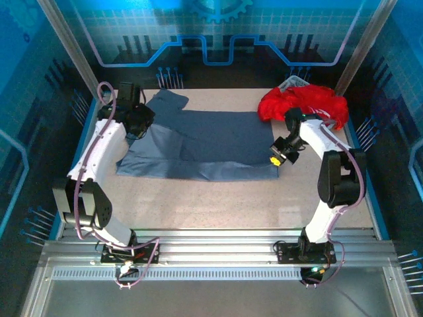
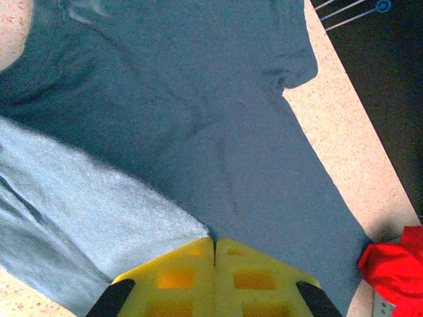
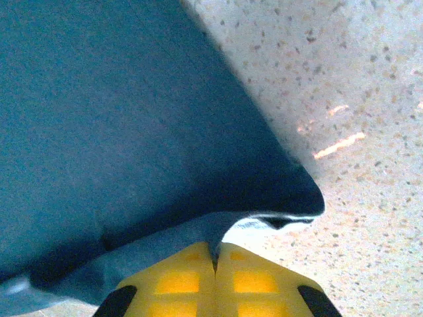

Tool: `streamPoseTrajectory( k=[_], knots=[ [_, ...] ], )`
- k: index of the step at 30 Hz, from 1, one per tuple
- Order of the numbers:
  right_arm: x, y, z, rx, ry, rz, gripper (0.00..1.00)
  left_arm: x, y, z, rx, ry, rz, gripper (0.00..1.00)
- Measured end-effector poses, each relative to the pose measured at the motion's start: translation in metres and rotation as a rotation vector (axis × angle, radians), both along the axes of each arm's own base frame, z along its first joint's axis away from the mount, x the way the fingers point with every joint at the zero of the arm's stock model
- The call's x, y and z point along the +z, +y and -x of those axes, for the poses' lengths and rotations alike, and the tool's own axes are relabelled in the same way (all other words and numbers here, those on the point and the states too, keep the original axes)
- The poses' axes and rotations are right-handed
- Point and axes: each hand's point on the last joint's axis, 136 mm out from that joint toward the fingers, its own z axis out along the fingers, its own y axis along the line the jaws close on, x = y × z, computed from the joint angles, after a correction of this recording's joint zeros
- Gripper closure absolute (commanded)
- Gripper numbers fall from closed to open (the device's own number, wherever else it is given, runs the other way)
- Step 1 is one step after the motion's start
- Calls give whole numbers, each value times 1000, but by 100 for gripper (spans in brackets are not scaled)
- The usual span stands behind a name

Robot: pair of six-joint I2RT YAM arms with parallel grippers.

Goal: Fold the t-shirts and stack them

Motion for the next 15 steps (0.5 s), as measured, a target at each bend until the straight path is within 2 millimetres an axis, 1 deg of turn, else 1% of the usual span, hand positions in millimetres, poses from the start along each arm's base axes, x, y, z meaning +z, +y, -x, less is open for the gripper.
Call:
streamPoseTrajectory(
  k=[8, 15],
  knots=[
    [-5, -3, -15, -2, -1, 19, 100, -4, 16, -4, 15, 7, -10, 100],
    [-8, -4, -29, -7, -6, 23, 100, -7, 22, -8, 23, 5, -12, 100]
  ],
)
